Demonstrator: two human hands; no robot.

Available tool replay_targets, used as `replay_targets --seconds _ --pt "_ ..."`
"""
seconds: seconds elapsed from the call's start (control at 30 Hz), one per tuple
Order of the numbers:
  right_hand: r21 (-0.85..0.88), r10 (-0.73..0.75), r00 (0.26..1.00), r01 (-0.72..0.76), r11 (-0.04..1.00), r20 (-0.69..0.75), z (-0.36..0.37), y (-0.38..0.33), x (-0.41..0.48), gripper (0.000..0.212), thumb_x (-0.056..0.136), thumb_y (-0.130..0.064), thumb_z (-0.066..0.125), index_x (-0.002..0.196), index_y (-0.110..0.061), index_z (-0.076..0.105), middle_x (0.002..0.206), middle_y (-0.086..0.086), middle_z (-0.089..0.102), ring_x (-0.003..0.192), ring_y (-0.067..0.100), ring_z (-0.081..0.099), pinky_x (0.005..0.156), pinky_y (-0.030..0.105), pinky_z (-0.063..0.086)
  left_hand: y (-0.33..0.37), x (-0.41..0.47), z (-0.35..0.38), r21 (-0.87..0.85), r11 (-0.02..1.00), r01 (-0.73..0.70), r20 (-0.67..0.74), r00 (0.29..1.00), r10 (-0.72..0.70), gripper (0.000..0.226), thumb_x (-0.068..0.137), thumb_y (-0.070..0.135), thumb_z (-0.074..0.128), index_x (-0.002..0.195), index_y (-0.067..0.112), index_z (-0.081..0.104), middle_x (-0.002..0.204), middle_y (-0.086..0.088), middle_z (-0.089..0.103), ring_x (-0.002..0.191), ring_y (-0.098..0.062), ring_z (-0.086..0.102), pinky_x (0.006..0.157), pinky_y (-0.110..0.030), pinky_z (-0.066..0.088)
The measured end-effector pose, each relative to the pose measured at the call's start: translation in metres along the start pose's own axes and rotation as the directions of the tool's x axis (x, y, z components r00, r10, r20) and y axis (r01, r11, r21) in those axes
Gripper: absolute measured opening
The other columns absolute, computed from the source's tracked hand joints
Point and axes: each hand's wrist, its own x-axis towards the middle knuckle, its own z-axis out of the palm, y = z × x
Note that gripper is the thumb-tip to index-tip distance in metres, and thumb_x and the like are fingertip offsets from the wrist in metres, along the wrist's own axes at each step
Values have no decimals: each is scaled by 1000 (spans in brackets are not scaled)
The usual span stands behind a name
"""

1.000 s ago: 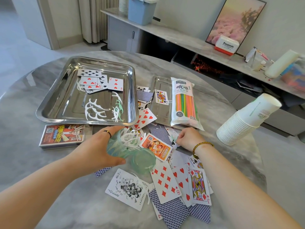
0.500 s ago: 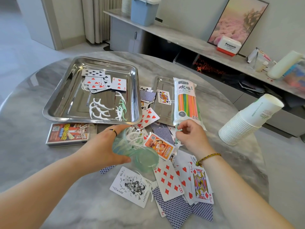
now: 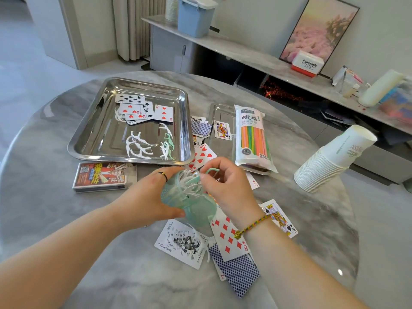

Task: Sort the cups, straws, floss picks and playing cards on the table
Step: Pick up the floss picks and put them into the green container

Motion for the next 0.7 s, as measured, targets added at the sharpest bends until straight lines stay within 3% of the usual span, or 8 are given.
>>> replay_targets --seconds 0.17,0.27,0.37,0.43,0.5,0.57,0.7 --pt "-177 -4 993 24 984 116 -2 1 -3 31 79 -2 63 62 -26 56 66 2 51 54 5 37 52 13 34 0 2 -1 -26 1000 -4 -23 1000 4 86 66 28 79 137 30 30 109 18 39 96 -2 41 80 -10 29" --pt "-346 -41 984 99 933 173 -4 3 -2 6 80 -13 67 77 -17 70 79 -11 56 80 8 43 71 12 35 -1 3 0 -36 999 -1 -30 1000 0 87 66 28 79 137 31 30 110 18 39 97 -2 41 80 -11 29" --pt "-426 -78 976 159 891 201 -3 12 -3 23 77 -30 68 98 -20 70 86 -25 44 93 0 37 84 6 29 -1 2 1 -40 999 14 -29 999 -15 88 66 27 79 138 31 28 111 18 38 98 -1 40 80 -12 29" --pt "-385 -122 987 155 910 109 -7 14 -6 26 71 -35 62 94 -24 67 87 -25 46 85 -9 41 78 3 33 -2 2 1 -32 999 22 -15 1000 -22 88 66 27 79 138 30 29 111 17 40 98 -2 42 81 -13 30" --pt "-334 -123 992 102 937 -41 -14 17 -12 4 75 -27 64 75 -27 60 78 -19 51 74 -8 46 68 4 36 -2 2 -1 -6 1000 27 -11 1000 -27 87 66 27 78 138 28 29 109 15 41 97 -3 43 80 -14 32" --pt "-335 -70 990 26 942 -121 -22 28 -23 25 79 -11 65 64 -27 52 68 -13 51 66 -4 47 61 7 37 -3 1 -4 19 999 45 -20 999 -45 87 68 29 78 139 28 28 107 14 40 97 -4 42 81 -15 31" --pt "-594 176 980 -90 799 89 -20 49 -55 14 80 -21 65 76 -27 53 73 -15 46 68 0 46 61 10 35 -1 -3 -6 32 997 77 -43 996 -75 87 68 28 78 139 27 28 104 10 39 96 -6 39 81 -17 30"
